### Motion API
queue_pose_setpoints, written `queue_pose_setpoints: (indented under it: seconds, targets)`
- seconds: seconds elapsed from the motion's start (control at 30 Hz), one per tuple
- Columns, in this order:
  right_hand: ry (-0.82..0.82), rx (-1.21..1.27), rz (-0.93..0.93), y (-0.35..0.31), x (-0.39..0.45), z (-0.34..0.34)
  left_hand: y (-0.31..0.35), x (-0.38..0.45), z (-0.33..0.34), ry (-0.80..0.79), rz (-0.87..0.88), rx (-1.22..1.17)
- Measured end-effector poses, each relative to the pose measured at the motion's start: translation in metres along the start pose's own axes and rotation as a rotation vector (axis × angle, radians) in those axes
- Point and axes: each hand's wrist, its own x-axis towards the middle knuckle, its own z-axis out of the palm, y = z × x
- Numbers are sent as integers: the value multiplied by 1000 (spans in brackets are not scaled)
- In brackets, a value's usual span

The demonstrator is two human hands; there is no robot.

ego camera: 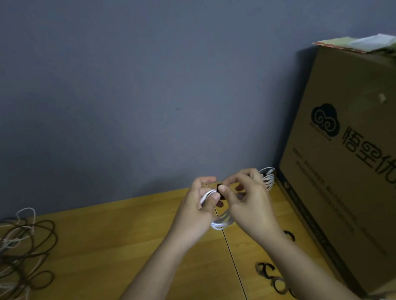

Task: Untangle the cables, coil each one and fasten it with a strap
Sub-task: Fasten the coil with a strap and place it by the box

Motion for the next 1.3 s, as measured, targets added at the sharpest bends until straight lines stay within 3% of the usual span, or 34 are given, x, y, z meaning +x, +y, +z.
queue_pose_setpoints:
  seconds: [0.1, 0.2, 0.27, 0.47, 0.7, 0.8, 0.97, 1.07, 1.17, 1.3]
  targets:
    - [-146, 379, 264, -2, 5, -1, -7, 0, -4, 35, 61, 115]
    - [-396, 680, 600, -1, 13, -11, -6, 2, -9, 25, 131, 158]
    - [-482, 708, 658, 5, 16, -16, -5, 4, -12, -19, 164, 217]
    - [-476, 811, 852, 29, 35, -13, -16, 23, -11, -110, 252, 505]
    - [-511, 758, 1083, 86, 57, -4, -71, 57, 21, -133, 418, 697]
    - [-539, 700, 1124, 113, 72, -1, -88, 75, 39, -170, 401, 842]
    - [-370, 576, 928, 162, 88, 4, -108, 116, 74, -92, 316, 942]
    - [-336, 473, 692, 195, 84, 7, -125, 140, 90, -11, 44, 717]
    - [-392, 263, 484, 233, 80, 17, -148, 157, 104, 20, -84, 521]
    - [-252, 154, 392, 271, 89, 36, -179, 184, 126, -5, -239, 398]
